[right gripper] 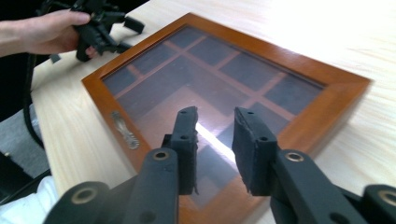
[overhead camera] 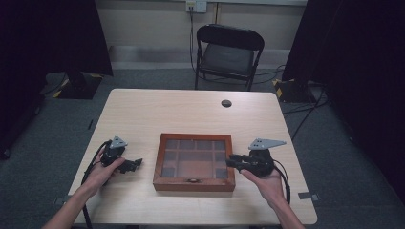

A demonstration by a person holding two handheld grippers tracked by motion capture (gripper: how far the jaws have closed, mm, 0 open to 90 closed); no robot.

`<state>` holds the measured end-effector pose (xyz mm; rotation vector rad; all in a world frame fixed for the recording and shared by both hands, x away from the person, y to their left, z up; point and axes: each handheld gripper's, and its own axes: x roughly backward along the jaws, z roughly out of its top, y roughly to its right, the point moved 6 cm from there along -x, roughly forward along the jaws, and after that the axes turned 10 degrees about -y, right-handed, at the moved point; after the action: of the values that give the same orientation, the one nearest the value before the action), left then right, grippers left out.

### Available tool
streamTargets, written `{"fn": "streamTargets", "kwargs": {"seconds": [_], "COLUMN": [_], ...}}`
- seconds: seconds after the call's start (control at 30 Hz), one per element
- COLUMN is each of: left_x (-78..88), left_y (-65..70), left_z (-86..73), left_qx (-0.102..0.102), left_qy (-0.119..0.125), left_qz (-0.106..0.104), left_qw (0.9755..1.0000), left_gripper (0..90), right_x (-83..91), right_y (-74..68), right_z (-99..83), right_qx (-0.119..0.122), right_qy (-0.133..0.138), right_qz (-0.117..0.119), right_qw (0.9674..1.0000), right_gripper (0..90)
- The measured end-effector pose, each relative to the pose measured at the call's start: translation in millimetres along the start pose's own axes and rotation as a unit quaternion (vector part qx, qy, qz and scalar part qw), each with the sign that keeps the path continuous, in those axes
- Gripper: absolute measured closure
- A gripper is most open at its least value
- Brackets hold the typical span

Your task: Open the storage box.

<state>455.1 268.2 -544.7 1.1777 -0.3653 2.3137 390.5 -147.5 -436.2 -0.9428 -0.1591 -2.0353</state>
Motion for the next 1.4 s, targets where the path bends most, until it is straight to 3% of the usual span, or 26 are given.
{"fn": "streamTargets", "kwargs": {"seconds": [0.3, 0.47, 0.6, 0.87, 1.03, 1.4], "left_x": [0.1, 0.1, 0.0, 0.0, 0.0, 0.0], "left_y": [0.1, 0.0, 0.1, 0.1, 0.1, 0.1], "left_z": [0.0, -0.1, 0.0, 0.0, 0.0, 0.0], "left_qx": [0.000, 0.000, 0.000, 0.000, 0.000, 0.000], "left_qy": [0.000, 0.000, 0.000, 0.000, 0.000, 0.000], "left_qz": [0.000, 0.000, 0.000, 0.000, 0.000, 0.000], "left_qw": [1.0000, 1.0000, 1.0000, 1.0000, 1.0000, 1.0000], "left_gripper": [1.7, 1.7, 1.7, 1.7, 1.7, 1.7], "right_x": [-21.2, -40.3, -51.1, -70.2, -79.7, -83.3], "right_y": [-29.6, -46.3, -55.6, -65.0, -67.7, -66.5], "right_z": [6.2, 13.6, 18.8, 14.0, 9.2, 8.5], "right_qx": [0.036, 0.059, 0.071, 0.085, 0.095, 0.103], "right_qy": [-0.019, -0.044, -0.048, -0.065, -0.084, -0.090], "right_qz": [0.042, 0.064, 0.078, 0.096, 0.096, 0.095], "right_qw": [0.9983, 0.9953, 0.9933, 0.9896, 0.9873, 0.9860], "right_gripper": [73.8, 76.4, 78.6, 78.7, 77.5, 77.3]}}
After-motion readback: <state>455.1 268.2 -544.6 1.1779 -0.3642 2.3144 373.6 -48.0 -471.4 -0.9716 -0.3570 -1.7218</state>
